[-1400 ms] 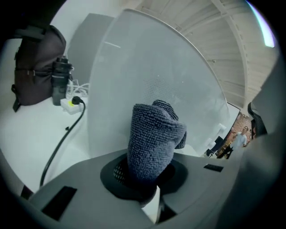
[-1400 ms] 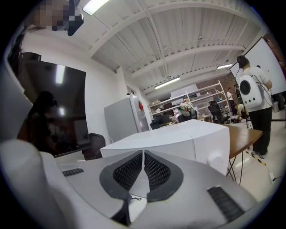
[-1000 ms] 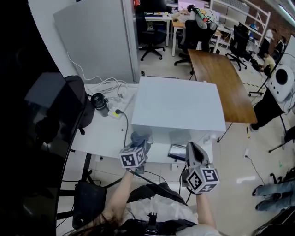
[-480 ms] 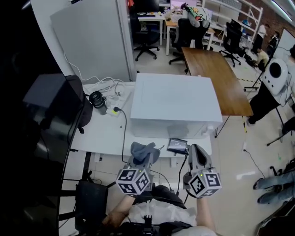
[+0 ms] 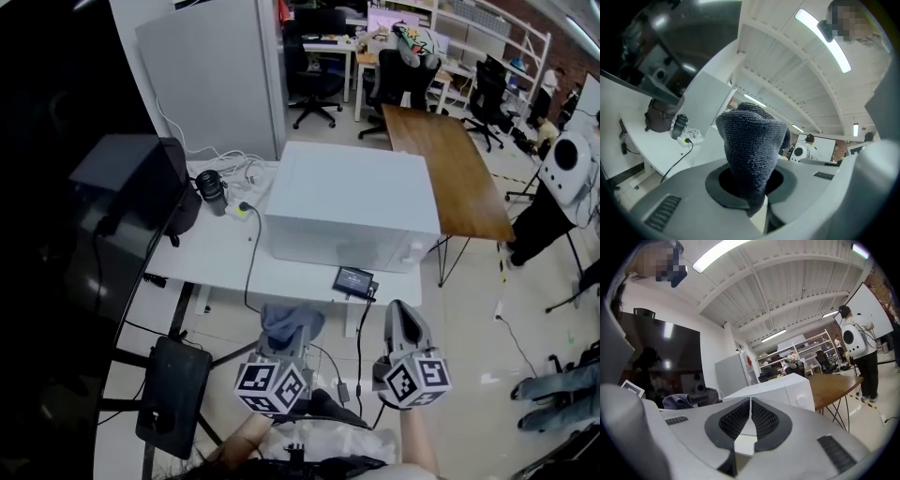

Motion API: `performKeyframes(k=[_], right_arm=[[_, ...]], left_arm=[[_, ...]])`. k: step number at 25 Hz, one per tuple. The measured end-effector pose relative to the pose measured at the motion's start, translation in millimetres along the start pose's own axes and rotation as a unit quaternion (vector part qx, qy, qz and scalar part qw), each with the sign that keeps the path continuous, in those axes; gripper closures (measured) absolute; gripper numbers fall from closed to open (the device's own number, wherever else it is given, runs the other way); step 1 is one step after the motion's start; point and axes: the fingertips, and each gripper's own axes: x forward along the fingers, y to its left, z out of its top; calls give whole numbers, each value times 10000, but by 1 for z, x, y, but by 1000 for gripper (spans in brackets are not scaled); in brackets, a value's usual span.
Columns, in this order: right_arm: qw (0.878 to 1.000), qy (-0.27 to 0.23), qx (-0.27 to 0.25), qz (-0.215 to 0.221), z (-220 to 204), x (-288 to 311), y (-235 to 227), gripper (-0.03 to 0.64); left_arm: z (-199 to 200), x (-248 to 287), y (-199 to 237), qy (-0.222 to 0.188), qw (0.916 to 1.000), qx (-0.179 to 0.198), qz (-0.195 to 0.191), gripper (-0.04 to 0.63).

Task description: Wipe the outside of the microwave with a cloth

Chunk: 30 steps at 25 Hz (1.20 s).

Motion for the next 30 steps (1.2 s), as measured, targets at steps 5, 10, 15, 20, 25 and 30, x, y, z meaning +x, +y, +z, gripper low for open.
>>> performKeyframes(k=[5, 10, 15, 20, 25, 30], right_arm=[[9999, -35, -21, 107, 2, -22, 4, 606], [9999, -102, -10, 136, 0, -37, 25, 612], [9997, -217, -25, 67, -1, -40, 42, 614], [9995, -191, -235, 10, -7, -47, 61, 617], [9994, -44, -329, -73, -17, -55, 69, 617], [9989, -22, -432, -168, -24, -58, 68, 617]], left_arm=[[2, -26, -18, -163, 9992, 335, 140, 544], [-5, -52, -14, -68, 9988, 465, 170, 544], [-7, -57, 3, 81, 9995, 291, 110, 543], [3, -61, 16, -43, 9981, 608, 120, 543], [3, -57, 14, 18, 9976, 685, -2, 543], [2, -55, 13, 41, 9972, 743, -88, 543]])
